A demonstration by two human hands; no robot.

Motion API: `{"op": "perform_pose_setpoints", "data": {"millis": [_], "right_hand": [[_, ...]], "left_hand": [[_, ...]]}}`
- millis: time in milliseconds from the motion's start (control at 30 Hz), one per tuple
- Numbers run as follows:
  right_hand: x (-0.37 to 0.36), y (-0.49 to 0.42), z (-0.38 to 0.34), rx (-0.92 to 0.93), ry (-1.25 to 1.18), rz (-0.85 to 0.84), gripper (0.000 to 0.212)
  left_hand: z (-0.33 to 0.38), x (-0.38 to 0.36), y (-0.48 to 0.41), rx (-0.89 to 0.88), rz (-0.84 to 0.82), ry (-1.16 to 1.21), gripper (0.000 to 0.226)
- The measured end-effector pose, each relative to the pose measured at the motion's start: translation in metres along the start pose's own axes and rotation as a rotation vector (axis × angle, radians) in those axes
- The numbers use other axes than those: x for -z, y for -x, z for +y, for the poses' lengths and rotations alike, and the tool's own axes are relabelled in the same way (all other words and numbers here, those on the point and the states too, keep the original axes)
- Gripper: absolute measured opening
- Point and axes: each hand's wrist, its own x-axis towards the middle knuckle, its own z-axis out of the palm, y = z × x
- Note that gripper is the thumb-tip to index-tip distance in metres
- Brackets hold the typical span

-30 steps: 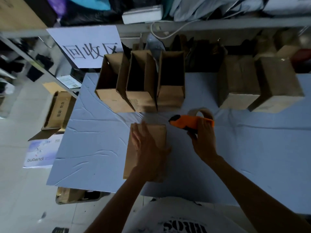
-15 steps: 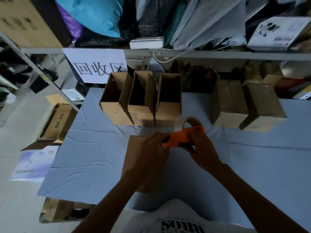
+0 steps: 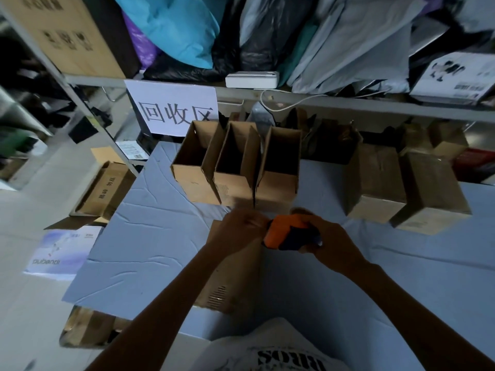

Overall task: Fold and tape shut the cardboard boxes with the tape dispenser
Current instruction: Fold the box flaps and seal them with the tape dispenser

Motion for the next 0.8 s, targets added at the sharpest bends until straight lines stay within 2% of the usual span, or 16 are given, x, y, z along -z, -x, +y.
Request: {"op": "perform_pose_setpoints", "data": {"millis": [100, 233, 367, 533, 600, 800], "right_hand": [[0.004, -0.005, -0.003, -0.021, -0.102, -0.023, 0.064], [0.008, -0.005, -0.006, 0.023, -0.066, 0.017, 0.063], [0.014, -0.006, -0.009, 0.049, 0.001, 0.02, 0.078], [0.014, -0.008, -0.006, 0.066, 0.12, 0.069, 0.056], [0.016, -0.007, -0.007, 0.054, 0.16, 0.078, 0.053], [0.023, -0.009, -0.016, 0.039, 0.079, 0.047, 0.053]], "left_hand": [[-0.004, -0.004, -0.01, 0.043, 0.05, 0.037, 0.008], [-0.003, -0.008, -0.022, 0.206, 0.108, 0.198, 0.01], [-0.007, -0.006, -0.025, 0.252, 0.063, 0.313, 0.013], [-0.006, -0.008, -0.029, 0.282, 0.039, 0.282, 0.011], [-0.005, -0.008, -0.03, 0.268, 0.05, 0.242, 0.015], [-0.007, -0.009, -0.032, 0.234, 0.042, 0.112, 0.014]]}}
